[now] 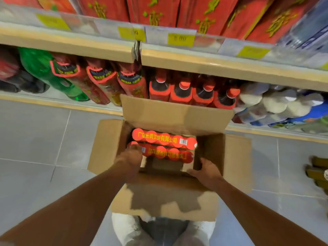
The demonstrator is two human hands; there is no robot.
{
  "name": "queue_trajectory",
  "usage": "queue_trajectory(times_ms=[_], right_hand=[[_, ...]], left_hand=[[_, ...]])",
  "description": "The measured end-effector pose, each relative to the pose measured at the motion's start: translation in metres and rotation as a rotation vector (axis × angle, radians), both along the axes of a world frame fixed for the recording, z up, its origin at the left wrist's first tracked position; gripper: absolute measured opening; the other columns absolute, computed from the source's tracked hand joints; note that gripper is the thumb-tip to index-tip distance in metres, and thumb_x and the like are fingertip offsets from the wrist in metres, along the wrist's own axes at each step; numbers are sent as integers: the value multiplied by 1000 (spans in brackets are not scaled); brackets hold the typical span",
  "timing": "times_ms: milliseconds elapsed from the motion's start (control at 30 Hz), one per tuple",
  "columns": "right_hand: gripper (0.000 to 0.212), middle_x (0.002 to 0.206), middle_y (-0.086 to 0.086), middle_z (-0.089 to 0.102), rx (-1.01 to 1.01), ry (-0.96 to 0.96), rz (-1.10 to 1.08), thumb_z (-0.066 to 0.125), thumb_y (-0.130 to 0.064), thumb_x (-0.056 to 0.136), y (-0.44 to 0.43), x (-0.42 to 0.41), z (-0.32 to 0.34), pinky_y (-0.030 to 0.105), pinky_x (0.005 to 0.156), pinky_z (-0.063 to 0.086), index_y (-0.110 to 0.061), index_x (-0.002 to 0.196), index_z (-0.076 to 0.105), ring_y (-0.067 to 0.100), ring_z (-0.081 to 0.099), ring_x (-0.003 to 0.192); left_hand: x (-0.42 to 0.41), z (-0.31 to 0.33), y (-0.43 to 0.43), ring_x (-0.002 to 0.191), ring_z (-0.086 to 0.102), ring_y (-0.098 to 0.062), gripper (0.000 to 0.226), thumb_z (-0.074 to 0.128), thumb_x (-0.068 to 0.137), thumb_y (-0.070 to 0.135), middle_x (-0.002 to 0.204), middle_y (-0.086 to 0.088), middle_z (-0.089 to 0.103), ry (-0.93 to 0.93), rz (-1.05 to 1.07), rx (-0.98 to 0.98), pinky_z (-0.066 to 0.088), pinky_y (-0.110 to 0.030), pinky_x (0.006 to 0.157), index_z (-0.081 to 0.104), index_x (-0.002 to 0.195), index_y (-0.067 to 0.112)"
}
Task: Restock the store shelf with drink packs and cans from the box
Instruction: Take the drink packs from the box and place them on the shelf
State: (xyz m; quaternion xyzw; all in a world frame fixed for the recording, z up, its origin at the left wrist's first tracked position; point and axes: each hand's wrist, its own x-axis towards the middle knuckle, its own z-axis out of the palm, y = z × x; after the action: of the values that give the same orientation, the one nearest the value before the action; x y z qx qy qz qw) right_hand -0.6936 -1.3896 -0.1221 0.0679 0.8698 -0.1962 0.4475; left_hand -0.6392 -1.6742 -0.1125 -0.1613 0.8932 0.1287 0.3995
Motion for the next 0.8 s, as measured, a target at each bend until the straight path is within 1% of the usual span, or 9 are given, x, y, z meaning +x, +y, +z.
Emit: queue_trajectory(times_ms=[100, 133, 233, 333, 433, 533, 633, 733, 800], right_hand=[[75, 137, 4, 58, 30, -55, -21, 76, -48, 83, 2, -2, -35, 20, 81, 37, -17, 143, 45, 20, 57, 120], [74, 135, 4, 59, 35, -54, -15, 77, -47, 83, 1, -4, -44, 21, 81, 38, -17, 142, 46, 20, 57, 119], [64, 128, 4, 64, 14, -27, -18, 80, -42, 80, -6, -10, -70, 25, 81, 43, -20, 133, 52, 22, 61, 114], [64, 125, 4, 64, 16, -50, -27, 82, -36, 79, -14, -16, -92, 28, 85, 50, -20, 133, 50, 23, 63, 111], [72, 129, 7, 61, 26, -54, -45, 84, -33, 78, -21, -20, -109, 37, 96, 53, -17, 137, 46, 26, 60, 117], [78, 131, 8, 59, 60, -46, -87, 85, -33, 77, -26, -21, -121, 39, 98, 53, -16, 140, 41, 28, 59, 120], [80, 129, 8, 59, 77, -17, -109, 84, -36, 76, -31, -20, -130, 43, 97, 54, -17, 140, 40, 29, 60, 118], [73, 126, 8, 62, 89, 54, -107, 82, -37, 78, -29, -17, -134, 42, 96, 55, -17, 137, 44, 30, 62, 115], [65, 125, 7, 64, 86, 70, -114, 81, -33, 80, -27, -15, -134, 42, 96, 55, -17, 134, 48, 29, 63, 114]], left_hand=[[-8, -30, 6, 144, 29, -33, 74, 49, 101, 21, 157, -26, 20, -33, -58, -97, 28, -34, 117, 4, 151, -11], [-10, -38, 7, 144, 29, -34, 75, 49, 101, 20, 157, -26, 18, -51, -65, -126, 29, -35, 117, 3, 151, -12], [-17, -63, 5, 134, 44, -35, 68, 42, 101, 14, 156, -22, 19, -104, -31, -230, 45, -42, 104, 3, 154, -6], [-20, -86, 2, 123, 57, -32, 62, 39, 102, 13, 149, -18, 27, -130, -53, -288, 52, -41, 93, 9, 153, -4], [-22, -102, -2, 120, 59, -29, 59, 42, 101, 14, 149, -16, 28, -131, -95, -323, 53, -37, 90, 15, 152, -2], [-23, -114, -2, 122, 58, -25, 65, 42, 103, 12, 157, -19, 18, -132, -132, -361, 54, -34, 89, 6, 155, -2], [-21, -123, 0, 125, 57, -21, 70, 44, 103, 8, 163, -21, 7, -135, -167, -384, 53, -30, 90, 0, 155, -2], [-20, -127, 1, 123, 58, -20, 79, 54, 99, 8, 162, -20, 8, -103, -155, -401, 54, -28, 88, 0, 155, -2], [-19, -126, 1, 122, 59, -21, 78, 54, 98, 7, 160, -20, 10, -100, -141, -396, 55, -29, 87, 1, 155, -2]])
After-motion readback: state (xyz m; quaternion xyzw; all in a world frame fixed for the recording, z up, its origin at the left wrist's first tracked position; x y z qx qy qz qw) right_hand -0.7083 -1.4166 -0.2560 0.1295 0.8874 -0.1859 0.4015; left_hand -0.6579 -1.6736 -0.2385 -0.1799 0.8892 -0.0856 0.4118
